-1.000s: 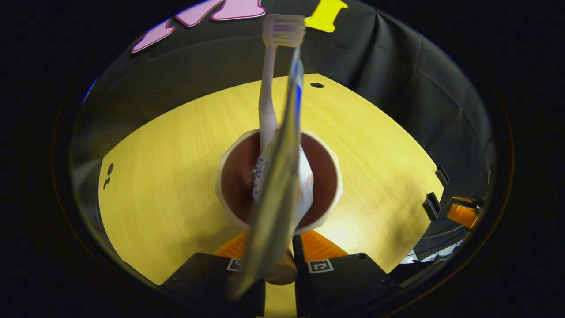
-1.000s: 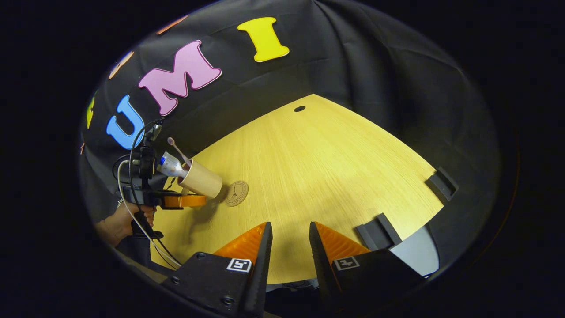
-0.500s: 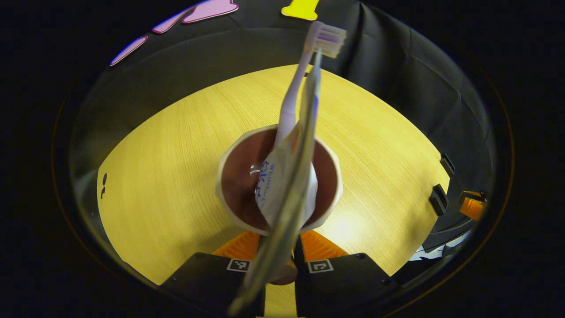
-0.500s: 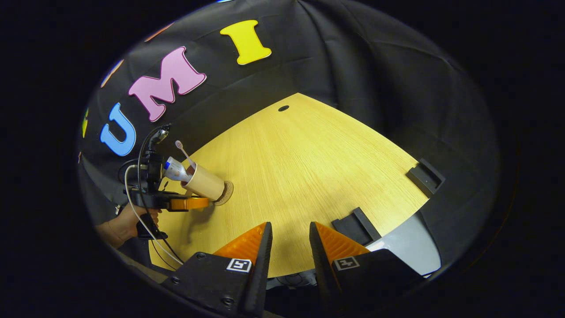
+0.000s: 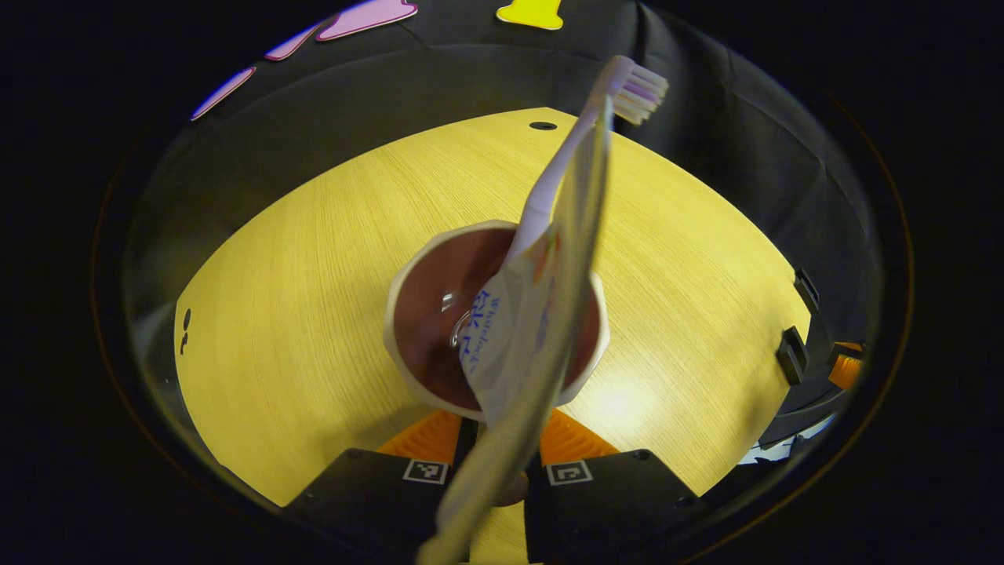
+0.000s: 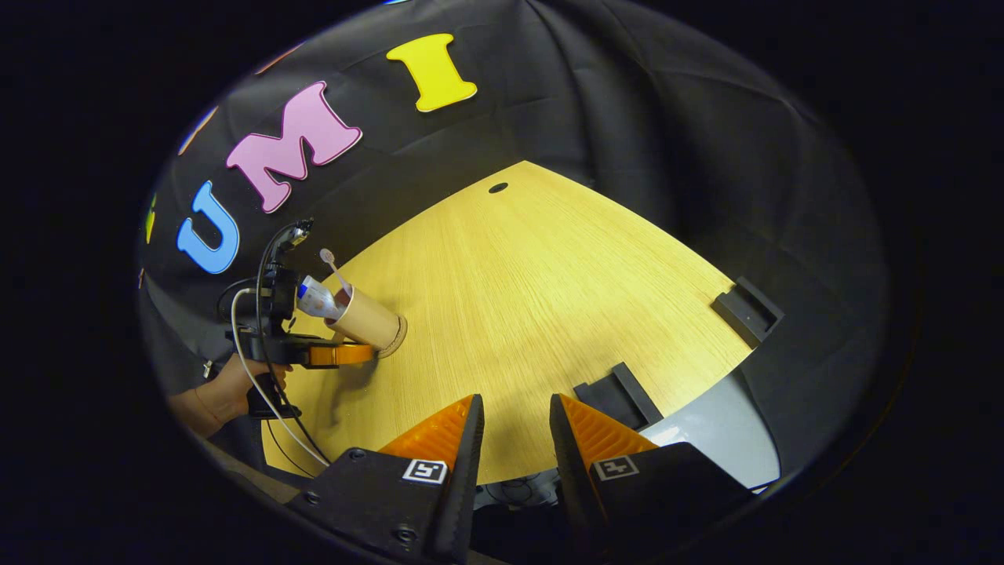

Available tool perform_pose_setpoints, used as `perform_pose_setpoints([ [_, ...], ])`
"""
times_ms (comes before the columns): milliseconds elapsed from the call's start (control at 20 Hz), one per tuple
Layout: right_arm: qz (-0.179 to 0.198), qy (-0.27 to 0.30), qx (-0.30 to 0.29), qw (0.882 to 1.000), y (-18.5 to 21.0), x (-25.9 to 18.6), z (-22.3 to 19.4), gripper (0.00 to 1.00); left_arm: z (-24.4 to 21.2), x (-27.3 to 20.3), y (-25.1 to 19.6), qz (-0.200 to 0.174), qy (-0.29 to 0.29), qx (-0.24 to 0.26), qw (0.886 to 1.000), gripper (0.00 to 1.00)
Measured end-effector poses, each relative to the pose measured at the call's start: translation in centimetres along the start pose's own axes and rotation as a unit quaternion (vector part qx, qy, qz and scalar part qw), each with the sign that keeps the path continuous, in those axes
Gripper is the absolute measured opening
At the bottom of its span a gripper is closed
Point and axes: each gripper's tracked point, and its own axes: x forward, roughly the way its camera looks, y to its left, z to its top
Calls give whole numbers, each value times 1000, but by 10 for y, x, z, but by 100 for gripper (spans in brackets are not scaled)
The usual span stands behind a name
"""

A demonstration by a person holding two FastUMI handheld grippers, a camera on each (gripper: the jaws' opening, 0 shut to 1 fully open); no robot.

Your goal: Put the toothbrush and toothpaste on the desktop into the cup, then pick up the cup and place it on the coaster on the desktop.

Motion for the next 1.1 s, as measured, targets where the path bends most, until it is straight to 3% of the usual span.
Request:
perform_pose_setpoints([
  [50, 0, 0, 2, 1000, -2, 1, 1, 52, 0, 1, -1, 1, 1, 0, 1000, 36],
  [100, 0, 0, 2, 1000, -2, 1, 2, 52, 0, 3, -2, 1, 1, -1, 1000, 31],
  [250, 2, 0, 2, 1000, -3, 4, 4, 52, 0, 2, -3, 6, 5, -6, 1000, 32],
  [300, 3, 1, 1, 1000, -2, 5, 6, 52, 0, 0, -3, 6, 2, -7, 1000, 38],
  [350, 6, 1, -1, 1000, -1, 6, 7, 52, 1, -1, -5, 3, 0, -11, 1000, 29],
  [700, 20, 3, -8, 1000, 8, 12, 13, 53, 7, -19, -9, 0, -22, -21, 1000, 86],
  [750, 22, 4, -10, 1000, 11, 13, 13, 52, 8, -23, -7, 3, -27, -20, 999, 84],
  [800, 26, 4, -12, 1000, 14, 14, 14, 52, 8, -28, -5, 8, -32, -20, 999, 92],
  [900, 33, 8, -17, 999, 21, 18, 15, 52, 9, -41, 4, 20, -45, -22, 999, 94],
  [1100, 54, 14, -28, 998, 43, 25, 16, 52, 10, -79, 22, 34, -88, -40, 995, 94],
])
